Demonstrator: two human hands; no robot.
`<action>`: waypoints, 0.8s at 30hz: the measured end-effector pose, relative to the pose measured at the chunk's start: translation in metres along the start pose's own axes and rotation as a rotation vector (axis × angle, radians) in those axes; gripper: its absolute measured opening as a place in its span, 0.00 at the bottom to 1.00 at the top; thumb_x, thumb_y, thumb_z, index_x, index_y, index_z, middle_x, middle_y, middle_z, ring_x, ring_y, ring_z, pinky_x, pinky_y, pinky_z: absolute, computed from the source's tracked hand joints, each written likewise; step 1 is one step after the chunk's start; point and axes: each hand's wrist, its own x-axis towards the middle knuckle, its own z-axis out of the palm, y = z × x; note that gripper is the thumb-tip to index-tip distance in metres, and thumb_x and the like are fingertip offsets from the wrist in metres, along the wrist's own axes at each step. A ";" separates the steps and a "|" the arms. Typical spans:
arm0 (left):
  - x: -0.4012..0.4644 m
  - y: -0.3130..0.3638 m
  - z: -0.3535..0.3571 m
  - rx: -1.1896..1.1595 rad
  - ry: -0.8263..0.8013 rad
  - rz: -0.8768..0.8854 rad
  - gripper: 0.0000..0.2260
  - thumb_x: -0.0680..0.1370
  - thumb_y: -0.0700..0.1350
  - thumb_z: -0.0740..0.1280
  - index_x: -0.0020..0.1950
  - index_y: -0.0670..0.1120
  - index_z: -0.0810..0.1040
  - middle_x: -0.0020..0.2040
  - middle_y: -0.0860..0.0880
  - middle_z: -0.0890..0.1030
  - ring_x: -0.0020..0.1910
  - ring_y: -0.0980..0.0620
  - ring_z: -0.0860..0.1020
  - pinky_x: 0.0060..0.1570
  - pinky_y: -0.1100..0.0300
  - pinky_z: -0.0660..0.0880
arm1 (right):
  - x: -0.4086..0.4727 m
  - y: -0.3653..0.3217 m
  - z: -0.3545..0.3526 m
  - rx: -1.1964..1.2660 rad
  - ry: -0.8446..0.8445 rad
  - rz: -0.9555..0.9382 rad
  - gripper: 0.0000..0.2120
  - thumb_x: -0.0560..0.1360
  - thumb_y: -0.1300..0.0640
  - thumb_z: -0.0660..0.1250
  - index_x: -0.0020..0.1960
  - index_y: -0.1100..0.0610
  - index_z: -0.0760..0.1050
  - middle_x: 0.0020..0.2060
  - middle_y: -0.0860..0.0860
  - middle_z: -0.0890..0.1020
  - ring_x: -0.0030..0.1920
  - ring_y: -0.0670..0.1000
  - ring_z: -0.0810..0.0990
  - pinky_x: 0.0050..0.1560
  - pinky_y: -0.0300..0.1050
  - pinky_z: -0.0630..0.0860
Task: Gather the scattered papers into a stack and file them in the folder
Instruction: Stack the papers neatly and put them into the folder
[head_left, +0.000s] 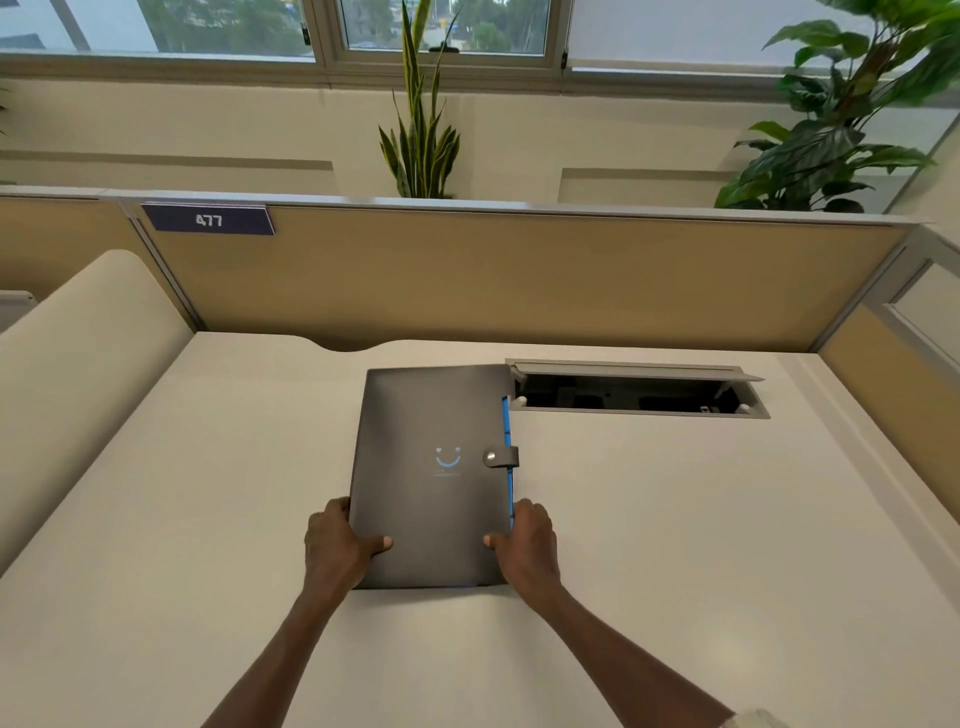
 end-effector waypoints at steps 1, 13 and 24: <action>0.011 0.006 0.000 0.002 0.004 0.007 0.35 0.61 0.42 0.82 0.65 0.39 0.75 0.58 0.38 0.80 0.55 0.38 0.79 0.53 0.47 0.77 | 0.010 -0.005 0.001 0.004 0.006 -0.003 0.14 0.72 0.58 0.71 0.53 0.62 0.71 0.51 0.56 0.75 0.51 0.57 0.76 0.48 0.44 0.71; 0.133 0.042 0.015 0.100 -0.012 0.052 0.35 0.63 0.43 0.81 0.67 0.39 0.74 0.58 0.37 0.78 0.55 0.36 0.78 0.53 0.46 0.77 | 0.116 -0.038 0.023 0.001 0.034 -0.010 0.15 0.72 0.58 0.73 0.52 0.62 0.71 0.51 0.57 0.76 0.52 0.57 0.76 0.49 0.45 0.70; 0.176 0.038 0.036 0.154 -0.028 0.128 0.29 0.70 0.44 0.76 0.69 0.40 0.74 0.58 0.38 0.80 0.57 0.37 0.77 0.53 0.51 0.73 | 0.161 -0.036 0.043 -0.147 0.077 -0.019 0.19 0.76 0.51 0.69 0.60 0.61 0.71 0.56 0.57 0.72 0.58 0.55 0.72 0.54 0.46 0.74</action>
